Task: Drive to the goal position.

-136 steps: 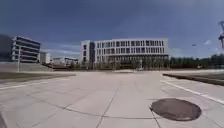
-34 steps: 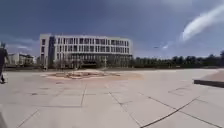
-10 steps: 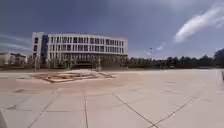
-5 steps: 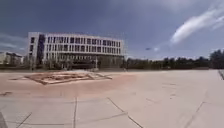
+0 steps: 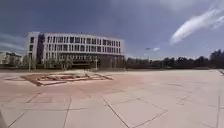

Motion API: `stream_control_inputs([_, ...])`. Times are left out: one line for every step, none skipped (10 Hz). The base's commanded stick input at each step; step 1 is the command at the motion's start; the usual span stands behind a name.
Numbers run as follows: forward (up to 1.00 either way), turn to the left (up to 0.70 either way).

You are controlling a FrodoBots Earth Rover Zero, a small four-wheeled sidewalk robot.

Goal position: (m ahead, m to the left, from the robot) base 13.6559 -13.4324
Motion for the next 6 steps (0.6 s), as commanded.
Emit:
stream_control_inputs([0.7,-0.01])
stream_control_inputs([0.7,-0.01])
stream_control_inputs([0.7,-0.01])
stream_control_inputs([0.7,-0.01])
stream_control_inputs([0.7,-0.01])
stream_control_inputs([0.7,-0.01])
